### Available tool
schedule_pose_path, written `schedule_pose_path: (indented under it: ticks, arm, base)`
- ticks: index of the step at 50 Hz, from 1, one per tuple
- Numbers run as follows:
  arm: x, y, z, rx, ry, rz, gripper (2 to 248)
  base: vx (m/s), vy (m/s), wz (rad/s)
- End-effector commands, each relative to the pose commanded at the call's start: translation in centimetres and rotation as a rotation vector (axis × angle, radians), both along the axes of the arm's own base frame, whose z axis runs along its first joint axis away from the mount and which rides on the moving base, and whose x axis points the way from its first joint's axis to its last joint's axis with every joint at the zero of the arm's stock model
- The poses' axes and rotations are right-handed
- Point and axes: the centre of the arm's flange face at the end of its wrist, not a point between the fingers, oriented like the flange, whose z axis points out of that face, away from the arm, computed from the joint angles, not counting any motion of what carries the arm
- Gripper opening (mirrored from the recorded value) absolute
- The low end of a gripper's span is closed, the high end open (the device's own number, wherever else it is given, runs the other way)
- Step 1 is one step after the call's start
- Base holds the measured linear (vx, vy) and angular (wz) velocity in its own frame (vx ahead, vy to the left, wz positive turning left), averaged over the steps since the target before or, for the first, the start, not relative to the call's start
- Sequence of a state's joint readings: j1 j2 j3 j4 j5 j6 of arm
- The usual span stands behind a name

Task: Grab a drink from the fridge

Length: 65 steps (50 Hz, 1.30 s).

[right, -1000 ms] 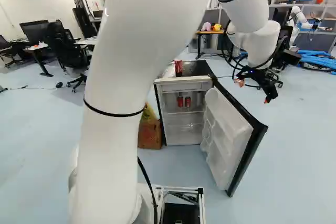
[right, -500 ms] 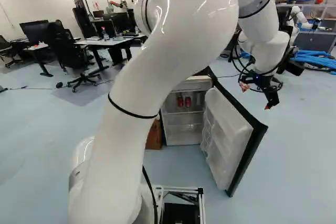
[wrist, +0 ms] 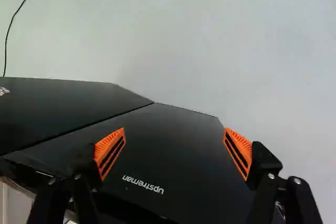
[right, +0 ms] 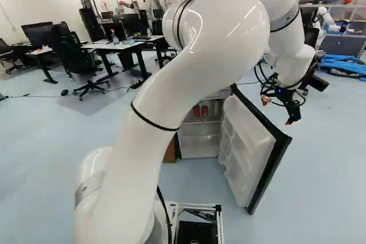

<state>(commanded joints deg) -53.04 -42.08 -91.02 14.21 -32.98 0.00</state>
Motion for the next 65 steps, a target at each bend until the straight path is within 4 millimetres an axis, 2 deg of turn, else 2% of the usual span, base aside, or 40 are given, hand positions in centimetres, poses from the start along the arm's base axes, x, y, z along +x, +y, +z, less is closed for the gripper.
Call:
schedule_pose_path:
  ticks: [22, 65]
  arm:
    - [-0.2, 0.4, -0.4, 0.009, 0.007, 0.001, 247]
    - [-1.7, 3.8, -0.3, 0.044, 0.033, 0.015, 247]
  base:
    - [0.0, 0.0, 0.0]
    - [0.0, 0.0, 0.0]
